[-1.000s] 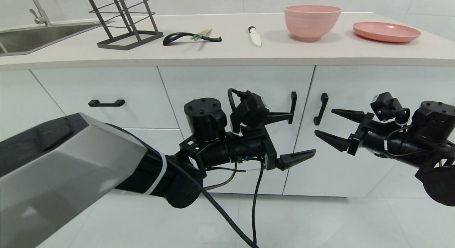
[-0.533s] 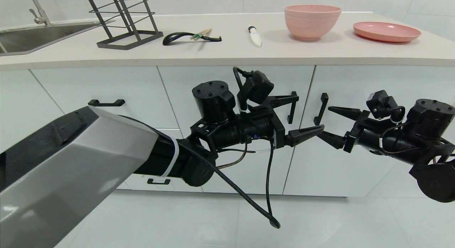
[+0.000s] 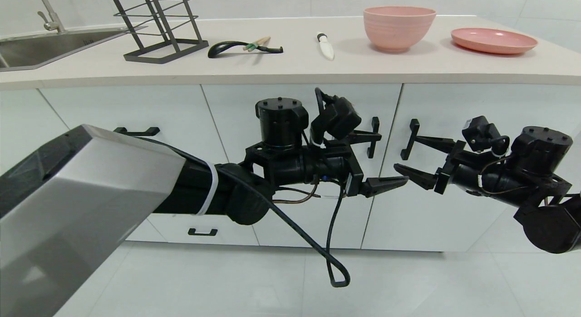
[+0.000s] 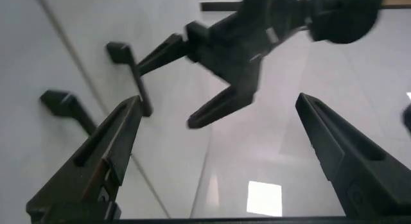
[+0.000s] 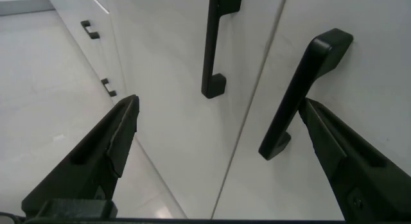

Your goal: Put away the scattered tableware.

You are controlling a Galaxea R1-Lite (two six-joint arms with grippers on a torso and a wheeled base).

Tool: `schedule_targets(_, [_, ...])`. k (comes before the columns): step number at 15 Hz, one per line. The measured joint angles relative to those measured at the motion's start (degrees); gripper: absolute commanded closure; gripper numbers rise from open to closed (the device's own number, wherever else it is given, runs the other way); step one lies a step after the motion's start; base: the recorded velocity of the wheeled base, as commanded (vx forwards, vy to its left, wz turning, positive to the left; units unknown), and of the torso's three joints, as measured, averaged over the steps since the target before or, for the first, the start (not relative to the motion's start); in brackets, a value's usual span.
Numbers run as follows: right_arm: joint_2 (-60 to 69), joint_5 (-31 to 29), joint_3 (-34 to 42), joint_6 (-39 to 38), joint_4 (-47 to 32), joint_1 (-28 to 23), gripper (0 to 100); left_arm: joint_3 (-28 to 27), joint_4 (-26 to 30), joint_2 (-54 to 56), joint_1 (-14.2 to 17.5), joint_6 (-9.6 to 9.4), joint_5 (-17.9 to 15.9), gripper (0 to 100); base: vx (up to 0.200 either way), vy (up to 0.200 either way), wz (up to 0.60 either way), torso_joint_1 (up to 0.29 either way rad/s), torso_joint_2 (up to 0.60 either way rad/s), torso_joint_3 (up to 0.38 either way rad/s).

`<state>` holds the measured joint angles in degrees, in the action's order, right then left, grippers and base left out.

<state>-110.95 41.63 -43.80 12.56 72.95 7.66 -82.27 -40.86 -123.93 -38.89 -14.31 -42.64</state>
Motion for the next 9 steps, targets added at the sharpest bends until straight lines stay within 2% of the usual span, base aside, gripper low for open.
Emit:
schedule_targets(1, [-0.2,0.4,-0.2,0.0,0.0,0.0,0,-0.5,1.2,0.2,0.0,-0.05,-2.5,0,0.000,0.000,0.00,0.000,0.00,0.000])
schedule_targets(3, [-0.6,0.8,-1.1,0.0,0.1,0.0,0,-1.5,5.0,0.8,0.6,-0.11,-4.2,0,0.000,0.000,0.00,0.000,0.00,0.000])
schedule_targets(5, [-1.1,1.6,-2.0,0.1,0.3,0.0,0,-3.3,5.1,0.8,1.0,-0.11,-4.6,0,0.000,0.000,0.00,0.000,0.00,0.000])
schedule_targets(7, [-1.9,4.6,-3.3,0.0,0.6,-0.1,0,-4.5,4.9,0.6,1.3,-0.13,-7.5,0,0.000,0.000,0.00,0.000,0.00,0.000])
schedule_targets(9, [-3.0,6.4,-4.9,-0.1,0.9,-0.1,0,-5.1,4.2,0.2,1.3,-0.07,-8.4,0,0.000,0.000,0.00,0.000,0.00,0.000])
